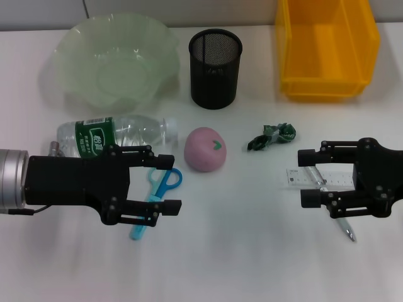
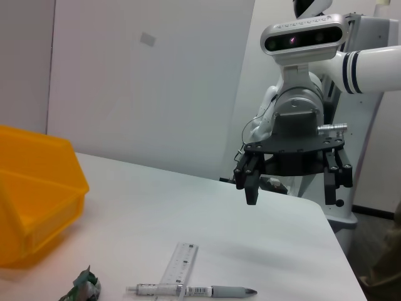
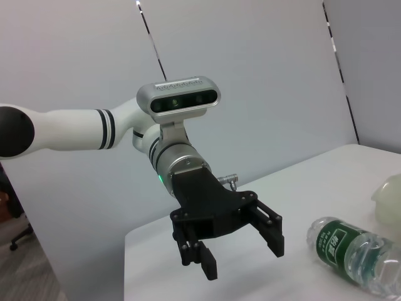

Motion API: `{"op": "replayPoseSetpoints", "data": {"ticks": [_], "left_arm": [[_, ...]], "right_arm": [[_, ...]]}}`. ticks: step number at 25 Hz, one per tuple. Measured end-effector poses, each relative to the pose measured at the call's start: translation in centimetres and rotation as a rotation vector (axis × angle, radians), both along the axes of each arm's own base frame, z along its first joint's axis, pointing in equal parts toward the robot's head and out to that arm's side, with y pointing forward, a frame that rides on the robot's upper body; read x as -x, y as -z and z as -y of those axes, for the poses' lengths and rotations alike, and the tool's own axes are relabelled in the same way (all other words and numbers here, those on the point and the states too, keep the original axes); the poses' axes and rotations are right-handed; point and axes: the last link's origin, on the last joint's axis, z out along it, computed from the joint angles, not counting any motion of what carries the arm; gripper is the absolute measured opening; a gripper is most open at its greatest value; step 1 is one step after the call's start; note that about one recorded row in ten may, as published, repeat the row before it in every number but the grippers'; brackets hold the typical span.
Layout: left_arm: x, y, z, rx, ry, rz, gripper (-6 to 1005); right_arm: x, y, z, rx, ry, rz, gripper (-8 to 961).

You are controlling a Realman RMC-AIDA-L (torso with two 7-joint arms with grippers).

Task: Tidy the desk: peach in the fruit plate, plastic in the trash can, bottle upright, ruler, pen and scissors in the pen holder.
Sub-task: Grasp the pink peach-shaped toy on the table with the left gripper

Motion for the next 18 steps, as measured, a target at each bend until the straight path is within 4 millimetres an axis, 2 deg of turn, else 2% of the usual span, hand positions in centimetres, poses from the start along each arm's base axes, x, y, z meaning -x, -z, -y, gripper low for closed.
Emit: {"op": "replayPoseSetpoints", "data": {"ticks": [12,18], "left_arm": [[-0.4,0.0,-0.3,-0.006,0.006,0.011,771],[-2.0,0.8,-2.6,-0.054,-0.006,0.048,764]], "right_arm": [[-0.4,0.3,0.4,-0.007,-0.010,-0.011,741],[-2.4,2.2,2.0,-0.049,0.017,-0.052,741]]}}
